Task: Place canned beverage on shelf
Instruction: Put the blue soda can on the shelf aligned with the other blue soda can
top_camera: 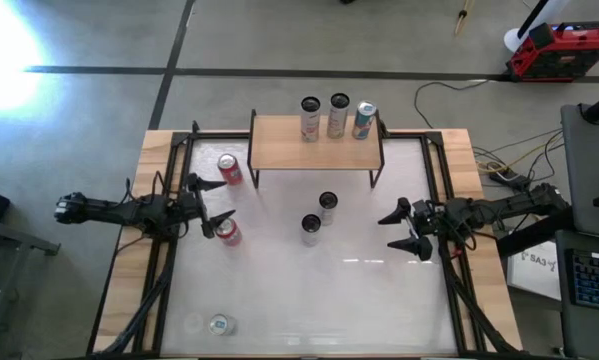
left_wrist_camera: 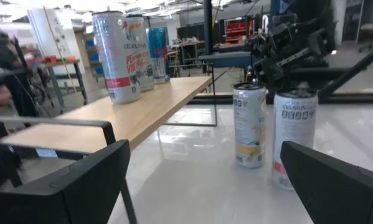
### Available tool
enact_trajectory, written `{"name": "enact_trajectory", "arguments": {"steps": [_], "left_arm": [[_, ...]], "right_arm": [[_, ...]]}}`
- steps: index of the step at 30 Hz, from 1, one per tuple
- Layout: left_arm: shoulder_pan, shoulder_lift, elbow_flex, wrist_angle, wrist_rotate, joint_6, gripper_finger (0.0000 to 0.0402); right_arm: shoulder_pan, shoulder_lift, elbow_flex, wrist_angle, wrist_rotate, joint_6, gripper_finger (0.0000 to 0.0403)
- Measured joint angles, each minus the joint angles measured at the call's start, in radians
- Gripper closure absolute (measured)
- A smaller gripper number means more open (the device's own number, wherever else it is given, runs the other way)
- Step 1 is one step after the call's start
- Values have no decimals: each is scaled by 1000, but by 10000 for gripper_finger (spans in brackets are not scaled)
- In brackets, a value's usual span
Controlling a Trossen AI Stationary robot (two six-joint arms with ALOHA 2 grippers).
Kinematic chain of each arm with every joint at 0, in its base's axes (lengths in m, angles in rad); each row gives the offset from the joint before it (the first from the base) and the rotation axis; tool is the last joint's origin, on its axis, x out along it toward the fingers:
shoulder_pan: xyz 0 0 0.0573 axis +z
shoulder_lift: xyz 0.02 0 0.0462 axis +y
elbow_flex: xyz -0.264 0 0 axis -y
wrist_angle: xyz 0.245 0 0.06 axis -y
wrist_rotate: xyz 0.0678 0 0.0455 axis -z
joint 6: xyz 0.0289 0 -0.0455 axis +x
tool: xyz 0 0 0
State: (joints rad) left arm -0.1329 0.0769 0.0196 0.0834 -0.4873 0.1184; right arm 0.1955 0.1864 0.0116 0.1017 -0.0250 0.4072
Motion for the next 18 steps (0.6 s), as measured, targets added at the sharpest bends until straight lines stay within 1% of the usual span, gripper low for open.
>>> {"name": "enact_trajectory", "arguments": {"steps": [5,8,15,18], "left_arm": [[0,3,0,-5,0,-105,2],[0,3,0,-4,0,-130,2],[0,3,0,-4,1,-132,2],[0,0,0,1,22,-206,2]], "right_arm": [[0,0,0,0,0,0,32],[0,0,0,0,0,0,32],[0,0,0,0,0,0,32],[0,0,0,0,0,0,32]]}}
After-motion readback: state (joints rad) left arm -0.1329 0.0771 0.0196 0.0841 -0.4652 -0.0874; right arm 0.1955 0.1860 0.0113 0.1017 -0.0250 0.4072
